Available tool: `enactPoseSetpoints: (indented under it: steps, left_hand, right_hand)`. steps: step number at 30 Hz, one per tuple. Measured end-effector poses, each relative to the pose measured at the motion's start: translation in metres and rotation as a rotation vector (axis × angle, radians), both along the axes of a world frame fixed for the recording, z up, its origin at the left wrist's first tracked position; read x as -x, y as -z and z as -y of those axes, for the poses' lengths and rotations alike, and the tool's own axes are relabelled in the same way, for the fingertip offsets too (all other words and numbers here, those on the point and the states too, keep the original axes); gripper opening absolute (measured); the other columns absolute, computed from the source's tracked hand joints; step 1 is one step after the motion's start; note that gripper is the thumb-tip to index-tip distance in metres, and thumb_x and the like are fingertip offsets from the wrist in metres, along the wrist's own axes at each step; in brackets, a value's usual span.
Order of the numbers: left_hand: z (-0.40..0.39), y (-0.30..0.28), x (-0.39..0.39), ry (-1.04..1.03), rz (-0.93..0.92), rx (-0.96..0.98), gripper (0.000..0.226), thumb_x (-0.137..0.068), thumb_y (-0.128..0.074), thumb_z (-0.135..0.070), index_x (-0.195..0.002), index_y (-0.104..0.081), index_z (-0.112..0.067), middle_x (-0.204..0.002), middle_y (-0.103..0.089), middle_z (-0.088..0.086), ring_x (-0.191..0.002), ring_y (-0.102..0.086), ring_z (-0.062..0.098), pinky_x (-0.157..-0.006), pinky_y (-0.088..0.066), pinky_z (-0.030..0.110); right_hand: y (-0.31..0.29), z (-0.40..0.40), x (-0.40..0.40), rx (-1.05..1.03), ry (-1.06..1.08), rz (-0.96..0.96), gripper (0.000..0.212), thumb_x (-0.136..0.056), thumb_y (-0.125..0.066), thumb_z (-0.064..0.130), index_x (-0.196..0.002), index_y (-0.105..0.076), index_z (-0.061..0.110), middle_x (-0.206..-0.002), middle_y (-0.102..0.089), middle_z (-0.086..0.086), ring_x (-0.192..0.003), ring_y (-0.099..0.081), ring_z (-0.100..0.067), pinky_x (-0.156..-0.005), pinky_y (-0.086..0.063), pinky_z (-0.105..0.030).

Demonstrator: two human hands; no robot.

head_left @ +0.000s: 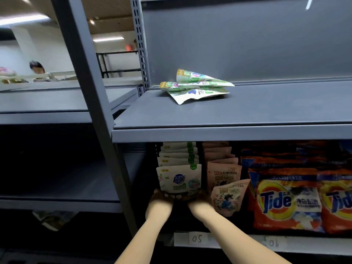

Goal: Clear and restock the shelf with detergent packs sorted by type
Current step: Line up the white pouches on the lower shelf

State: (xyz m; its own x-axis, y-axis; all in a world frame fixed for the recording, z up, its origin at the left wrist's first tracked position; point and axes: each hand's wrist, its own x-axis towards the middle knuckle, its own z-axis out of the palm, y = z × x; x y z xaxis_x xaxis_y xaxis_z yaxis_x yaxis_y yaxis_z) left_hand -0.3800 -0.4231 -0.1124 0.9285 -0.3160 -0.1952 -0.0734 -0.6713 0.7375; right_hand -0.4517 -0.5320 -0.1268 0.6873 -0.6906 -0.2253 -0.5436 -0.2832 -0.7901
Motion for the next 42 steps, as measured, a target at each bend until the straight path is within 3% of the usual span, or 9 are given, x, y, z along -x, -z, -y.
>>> enactPoseSetpoints:
  steps: [4,7,11,16,20,26,33,36,42]
  left_hand:
    - [-0.013,-0.033,0.032,0.0,0.123,-0.039,0.038,-0.088,-0.053,-0.033,-0.124,-0.049,-0.019,-0.12,-0.06,0.008,-0.106,-0.058,0.029,-0.09,-0.049,0.036]
    - [-0.021,-0.069,0.062,-0.025,0.281,-0.047,0.029,-0.09,-0.05,-0.033,-0.114,-0.05,-0.016,-0.115,-0.06,0.007,-0.101,-0.057,0.028,-0.089,-0.047,0.037]
    - [-0.027,-0.122,0.102,-0.02,0.623,0.176,0.009,-0.09,-0.05,-0.032,-0.095,-0.053,-0.024,-0.085,-0.063,-0.008,-0.078,-0.057,0.016,-0.069,-0.046,0.032]
    - [-0.014,-0.199,0.116,-0.078,0.94,0.442,0.007,-0.088,-0.054,-0.027,-0.083,-0.056,-0.022,-0.074,-0.059,-0.004,-0.071,-0.054,0.018,-0.063,-0.042,0.031]
    - [0.006,-0.244,0.093,-0.052,0.909,0.394,0.002,-0.089,-0.051,-0.025,-0.089,-0.052,-0.023,-0.082,-0.056,-0.008,-0.084,-0.05,0.019,-0.069,-0.036,0.031]
    - [0.046,-0.273,0.033,0.09,0.775,0.083,0.029,-0.089,-0.047,-0.025,-0.118,-0.053,-0.02,-0.122,-0.058,-0.001,-0.113,-0.048,0.024,-0.095,-0.04,0.039]
    - [0.1,-0.292,-0.018,0.244,0.743,-0.128,0.045,-0.089,-0.042,-0.02,-0.134,-0.046,-0.025,-0.132,-0.053,0.004,-0.122,-0.045,0.027,-0.091,-0.038,0.034]
    - [0.124,-0.295,-0.036,0.32,0.741,-0.163,0.045,-0.087,-0.04,-0.015,-0.129,-0.051,-0.025,-0.125,-0.057,0.008,-0.113,-0.051,0.03,-0.082,-0.042,0.032]
    - [0.145,-0.287,-0.056,0.445,0.728,-0.209,0.048,-0.091,-0.042,-0.019,-0.137,-0.045,-0.029,-0.138,-0.047,-0.002,-0.125,-0.043,0.024,-0.097,-0.038,0.033]
  right_hand:
    - [-0.039,-0.01,0.033,0.149,-0.124,-0.004,0.036,-0.092,-0.049,0.017,-0.127,-0.053,0.006,-0.128,-0.056,-0.014,-0.115,-0.054,-0.028,-0.093,-0.044,-0.028]
    - [-0.074,-0.018,0.059,0.209,-0.119,0.055,0.033,-0.088,-0.053,0.018,-0.119,-0.055,0.007,-0.12,-0.059,-0.012,-0.104,-0.058,-0.028,-0.079,-0.048,-0.028]
    - [-0.129,-0.023,0.098,0.434,-0.166,0.136,0.034,-0.09,-0.053,0.03,-0.122,-0.055,0.018,-0.121,-0.059,-0.001,-0.105,-0.059,-0.022,-0.075,-0.046,-0.028]
    - [-0.205,-0.009,0.119,0.515,-0.16,0.458,0.017,-0.087,-0.054,0.034,-0.089,-0.067,0.024,-0.086,-0.069,0.008,-0.082,-0.064,-0.013,-0.076,-0.054,-0.036]
    - [-0.247,0.015,0.107,0.538,-0.046,0.598,0.018,-0.086,-0.053,0.031,-0.077,-0.063,0.019,-0.078,-0.067,0.003,-0.078,-0.065,-0.021,-0.074,-0.053,-0.035]
    - [-0.281,0.066,0.069,0.555,0.07,0.496,0.015,-0.082,-0.049,0.024,-0.078,-0.061,0.017,-0.082,-0.067,-0.005,-0.081,-0.063,-0.028,-0.074,-0.055,-0.037]
    - [-0.31,0.125,0.01,0.632,0.128,0.298,0.031,-0.08,-0.044,0.007,-0.101,-0.065,0.0,-0.1,-0.068,-0.015,-0.099,-0.062,-0.034,-0.08,-0.053,-0.041]
    - [-0.314,0.148,-0.015,0.626,0.114,0.154,0.032,-0.084,-0.041,0.007,-0.11,-0.061,0.005,-0.11,-0.062,-0.013,-0.095,-0.057,-0.032,-0.073,-0.046,-0.032]
    - [-0.309,0.177,-0.056,0.661,0.044,-0.022,0.048,-0.088,-0.04,0.009,-0.134,-0.048,0.016,-0.133,-0.053,-0.006,-0.119,-0.05,-0.028,-0.086,-0.044,-0.031]
